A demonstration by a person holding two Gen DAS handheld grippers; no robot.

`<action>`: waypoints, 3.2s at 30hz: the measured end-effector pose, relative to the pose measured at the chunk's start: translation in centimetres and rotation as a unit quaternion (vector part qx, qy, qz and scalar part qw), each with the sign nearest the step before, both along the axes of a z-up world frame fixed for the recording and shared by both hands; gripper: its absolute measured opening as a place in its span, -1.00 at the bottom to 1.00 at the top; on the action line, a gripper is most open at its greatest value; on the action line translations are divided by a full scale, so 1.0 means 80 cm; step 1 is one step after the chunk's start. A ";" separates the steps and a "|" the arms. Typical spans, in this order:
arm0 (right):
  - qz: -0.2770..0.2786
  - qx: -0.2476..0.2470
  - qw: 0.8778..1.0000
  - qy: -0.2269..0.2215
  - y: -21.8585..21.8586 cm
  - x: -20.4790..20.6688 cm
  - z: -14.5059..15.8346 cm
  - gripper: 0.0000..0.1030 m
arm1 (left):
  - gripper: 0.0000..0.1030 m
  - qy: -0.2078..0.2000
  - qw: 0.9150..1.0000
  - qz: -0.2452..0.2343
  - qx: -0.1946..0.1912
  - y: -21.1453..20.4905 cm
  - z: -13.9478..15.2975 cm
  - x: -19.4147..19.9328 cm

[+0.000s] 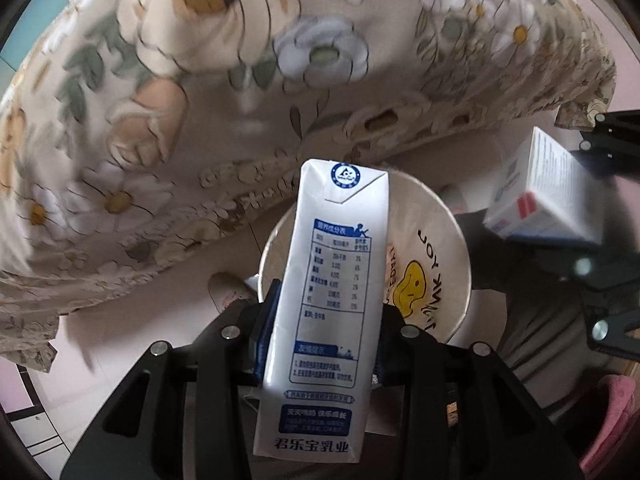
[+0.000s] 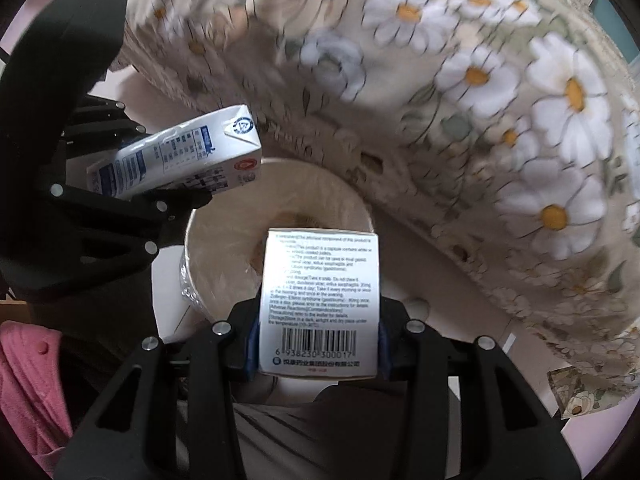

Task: Collect trash
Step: 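Carry the white box and milk carton in both tools over the trash bin, then open both tools to drop the box and carton into the bin, then move both open tools back toward the items on the bed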

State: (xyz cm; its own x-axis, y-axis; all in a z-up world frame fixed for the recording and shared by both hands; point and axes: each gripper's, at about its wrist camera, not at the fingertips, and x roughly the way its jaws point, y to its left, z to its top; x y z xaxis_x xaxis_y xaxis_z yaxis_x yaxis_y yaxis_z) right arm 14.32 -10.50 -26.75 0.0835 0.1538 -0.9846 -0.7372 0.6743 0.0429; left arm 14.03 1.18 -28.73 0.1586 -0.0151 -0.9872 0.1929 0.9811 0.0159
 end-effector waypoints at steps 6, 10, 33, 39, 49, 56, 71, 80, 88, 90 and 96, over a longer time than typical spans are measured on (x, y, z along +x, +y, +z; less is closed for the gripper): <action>-0.003 -0.011 0.999 0.030 0.003 0.000 -0.037 -0.14 | -0.23 0.028 1.000 0.012 0.004 0.000 -0.043 0.005; -0.005 -0.018 0.999 0.049 0.008 -0.002 -0.061 -0.14 | -0.23 0.044 0.999 0.019 0.002 -0.002 -0.067 0.008; -0.039 -0.048 0.989 0.133 0.017 0.014 -0.170 -0.14 | -0.23 0.123 0.991 0.055 -0.021 0.001 -0.166 0.031; -0.052 -0.055 0.985 0.155 0.024 0.017 -0.201 -0.14 | -0.23 0.147 0.986 0.070 -0.022 0.006 -0.195 0.037; -0.067 -0.068 0.978 0.183 0.026 0.025 -0.241 -0.13 | -0.22 0.182 0.979 0.082 -0.039 0.010 -0.230 0.043; -0.072 -0.078 0.977 0.187 0.034 0.028 -0.253 -0.11 | -0.21 0.194 0.975 0.098 -0.054 0.017 -0.242 0.057; -0.053 -0.099 0.980 0.166 0.041 0.020 -0.263 0.14 | 0.09 0.199 0.974 0.096 -0.051 0.019 -0.248 0.057; -0.065 -0.095 0.980 0.161 0.024 0.021 -0.231 0.14 | 0.09 0.179 0.978 0.099 -0.033 0.019 -0.229 0.050; -0.069 -0.079 0.987 0.122 0.004 0.018 -0.161 0.13 | 0.09 0.113 0.990 0.074 -0.040 0.027 -0.138 0.038; -0.065 -0.070 0.990 0.101 -0.003 0.016 -0.131 0.13 | 0.09 0.092 0.992 0.072 -0.041 0.031 -0.108 0.037; -0.051 -0.032 0.998 0.031 -0.023 0.019 -0.021 0.13 | 0.10 0.015 0.996 0.069 -0.054 0.049 0.008 0.034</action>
